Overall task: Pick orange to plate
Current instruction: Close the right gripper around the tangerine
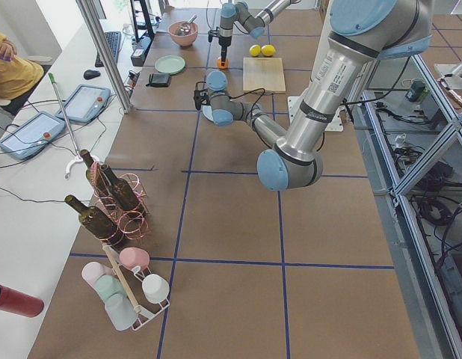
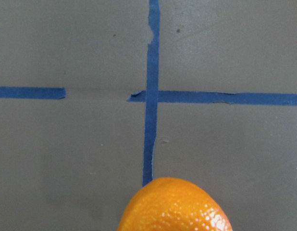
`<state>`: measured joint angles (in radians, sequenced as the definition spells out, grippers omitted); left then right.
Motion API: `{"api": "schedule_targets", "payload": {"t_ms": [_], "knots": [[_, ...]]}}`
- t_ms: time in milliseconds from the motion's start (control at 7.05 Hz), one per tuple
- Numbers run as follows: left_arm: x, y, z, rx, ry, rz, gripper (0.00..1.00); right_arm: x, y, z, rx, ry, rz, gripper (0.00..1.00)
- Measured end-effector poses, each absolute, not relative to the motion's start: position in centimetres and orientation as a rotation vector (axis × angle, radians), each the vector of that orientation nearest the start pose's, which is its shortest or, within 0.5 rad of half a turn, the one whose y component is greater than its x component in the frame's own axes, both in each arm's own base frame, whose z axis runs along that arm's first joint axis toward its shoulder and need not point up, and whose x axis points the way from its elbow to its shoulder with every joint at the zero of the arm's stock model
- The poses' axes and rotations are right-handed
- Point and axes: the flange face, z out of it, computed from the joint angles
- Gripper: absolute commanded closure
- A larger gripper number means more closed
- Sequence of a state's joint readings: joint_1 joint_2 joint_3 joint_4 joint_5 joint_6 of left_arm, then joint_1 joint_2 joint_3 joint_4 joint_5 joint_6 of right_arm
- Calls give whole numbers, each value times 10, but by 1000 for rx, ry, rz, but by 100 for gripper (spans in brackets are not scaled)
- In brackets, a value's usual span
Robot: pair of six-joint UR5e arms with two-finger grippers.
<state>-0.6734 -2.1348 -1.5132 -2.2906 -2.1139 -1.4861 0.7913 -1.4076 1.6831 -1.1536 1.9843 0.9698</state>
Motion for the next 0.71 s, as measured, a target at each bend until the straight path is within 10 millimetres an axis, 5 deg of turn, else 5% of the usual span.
{"api": "schedule_targets", "payload": {"t_ms": [426,567,709], "knots": [[483,-490,268,2,1278,-174,31,-350,-481,485,126,-771,32,0],[483,-490,268,3,1278,-173,31,-351,-481,486,126,-770,32,12],[483,-490,267,4,1280,-172,31,-351,-482,485,132,-767,34,53]]}}
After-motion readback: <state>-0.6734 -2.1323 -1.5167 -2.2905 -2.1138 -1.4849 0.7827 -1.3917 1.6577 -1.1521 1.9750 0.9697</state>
